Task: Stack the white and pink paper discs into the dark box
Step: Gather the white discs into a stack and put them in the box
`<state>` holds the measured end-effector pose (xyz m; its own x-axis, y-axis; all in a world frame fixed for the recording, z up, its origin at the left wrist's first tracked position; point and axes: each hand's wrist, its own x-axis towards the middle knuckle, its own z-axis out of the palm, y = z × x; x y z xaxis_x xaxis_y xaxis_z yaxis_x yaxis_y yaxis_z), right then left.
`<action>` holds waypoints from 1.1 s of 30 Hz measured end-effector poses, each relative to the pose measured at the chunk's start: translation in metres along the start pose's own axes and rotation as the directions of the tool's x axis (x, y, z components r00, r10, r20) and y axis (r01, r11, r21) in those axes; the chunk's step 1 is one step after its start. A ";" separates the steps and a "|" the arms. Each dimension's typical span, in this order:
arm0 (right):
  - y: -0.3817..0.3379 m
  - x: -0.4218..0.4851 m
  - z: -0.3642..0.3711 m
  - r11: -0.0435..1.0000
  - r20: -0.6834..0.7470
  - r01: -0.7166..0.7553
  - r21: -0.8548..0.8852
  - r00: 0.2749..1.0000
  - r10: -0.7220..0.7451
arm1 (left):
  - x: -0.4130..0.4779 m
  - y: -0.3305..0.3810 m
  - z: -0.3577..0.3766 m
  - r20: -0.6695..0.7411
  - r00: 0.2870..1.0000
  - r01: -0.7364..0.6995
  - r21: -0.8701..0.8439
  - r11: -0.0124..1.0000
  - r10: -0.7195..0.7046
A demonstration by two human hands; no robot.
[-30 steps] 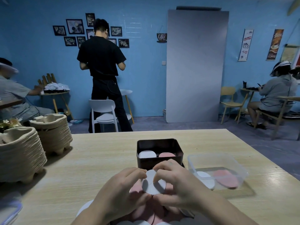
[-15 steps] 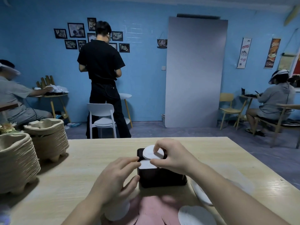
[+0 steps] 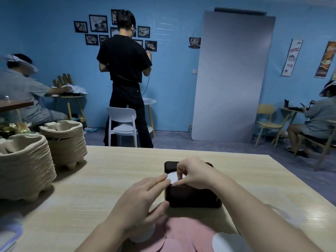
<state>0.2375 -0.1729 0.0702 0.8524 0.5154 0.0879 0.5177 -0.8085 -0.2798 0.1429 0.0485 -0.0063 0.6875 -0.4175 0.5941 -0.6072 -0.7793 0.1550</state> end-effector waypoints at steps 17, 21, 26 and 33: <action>-0.003 -0.009 -0.009 0.999 -0.062 -0.041 -0.034 0.997 0.038 | -0.002 0.006 -0.010 0.092 0.993 0.084 -0.089 0.992 -0.076; -0.003 -0.037 -0.018 0.998 -0.240 0.056 0.016 0.970 -0.050 | -0.008 0.007 -0.025 0.061 0.991 0.122 -0.104 0.987 -0.116; -0.018 -0.085 0.010 0.950 -0.369 0.310 0.044 0.888 -0.273 | -0.033 0.008 -0.044 0.075 0.984 0.168 -0.068 0.983 -0.163; -0.039 -0.106 0.059 0.898 -0.337 0.439 0.027 0.850 -0.405 | -0.063 0.003 -0.052 0.257 0.938 0.266 -0.097 0.959 -0.234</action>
<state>0.1221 -0.1793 0.0154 0.5390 0.6700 0.5105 0.8373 -0.4922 -0.2380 0.0767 0.0967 -0.0019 0.8893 -0.3290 0.3176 -0.4378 -0.8130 0.3838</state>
